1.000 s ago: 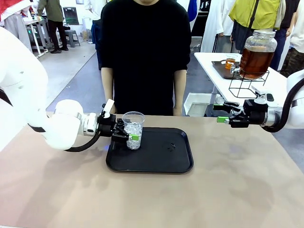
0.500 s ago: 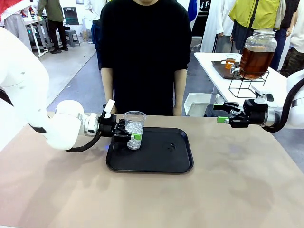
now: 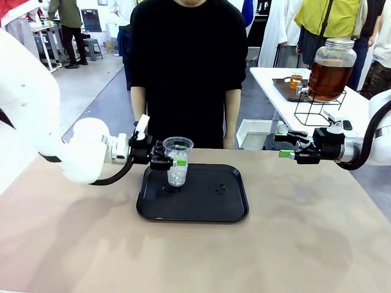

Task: Pour the drink into the iced cup.
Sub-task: Pick up the iced cup indicated by the human and present it to them.

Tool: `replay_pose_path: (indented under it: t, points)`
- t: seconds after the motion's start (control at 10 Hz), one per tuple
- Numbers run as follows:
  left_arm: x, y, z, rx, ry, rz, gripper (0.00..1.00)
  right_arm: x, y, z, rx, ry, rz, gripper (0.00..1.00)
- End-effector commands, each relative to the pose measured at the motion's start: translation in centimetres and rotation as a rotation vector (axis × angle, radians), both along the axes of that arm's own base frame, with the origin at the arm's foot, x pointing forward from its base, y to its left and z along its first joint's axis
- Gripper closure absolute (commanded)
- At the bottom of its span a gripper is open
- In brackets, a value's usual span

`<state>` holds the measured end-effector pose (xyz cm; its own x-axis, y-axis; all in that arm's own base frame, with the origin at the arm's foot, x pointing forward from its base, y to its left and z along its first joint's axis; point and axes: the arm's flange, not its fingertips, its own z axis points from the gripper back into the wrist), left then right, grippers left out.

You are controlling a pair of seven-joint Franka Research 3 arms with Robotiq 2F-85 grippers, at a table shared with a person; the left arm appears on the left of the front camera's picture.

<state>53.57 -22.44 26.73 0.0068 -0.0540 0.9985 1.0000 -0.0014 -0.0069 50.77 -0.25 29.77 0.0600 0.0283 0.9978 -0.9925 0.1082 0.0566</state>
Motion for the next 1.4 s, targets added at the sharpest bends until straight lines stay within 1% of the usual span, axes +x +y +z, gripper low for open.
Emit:
replay_pose_path:
  t: [0.0,0.2,0.3,0.5,0.7,0.9,1.1,1.2,1.3]
  points:
    - [0.6,-1.9,3.1,-0.008,-0.016,0.016,0.20,0.1,0.0,0.3,-0.003,-0.004,-0.004,0.00]
    - [1.1,-2.9,4.4,-0.026,-0.020,0.014,0.20,0.1,0.0,0.3,-0.003,-0.004,-0.004,0.00]
    - [1.7,-3.5,5.3,-0.036,-0.009,0.023,0.20,0.1,0.0,0.3,-0.003,-0.004,-0.004,0.00]
    - [2.7,-4.0,7.2,-0.026,-0.034,0.060,0.20,0.1,0.0,0.3,-0.003,-0.004,-0.004,0.00]
    - [3.9,-3.9,8.3,-0.016,-0.045,0.107,0.20,0.1,0.0,0.3,-0.003,-0.004,-0.004,0.00]
    - [4.9,-3.6,8.9,-0.014,-0.049,0.129,0.20,0.1,0.0,0.3,-0.003,-0.004,-0.004,0.00]
    - [5.3,-3.1,9.3,-0.021,-0.045,0.112,0.20,0.1,0.0,0.3,-0.003,-0.004,-0.004,0.00]
    - [4.7,-3.0,8.7,0.006,-0.063,0.112,0.20,0.1,0.0,0.3,-0.003,-0.004,-0.004,0.00]
    - [4.7,-3.0,8.7,0.006,-0.063,0.112,0.20,0.1,0.0,0.3,-0.003,-0.004,-0.004,0.00]
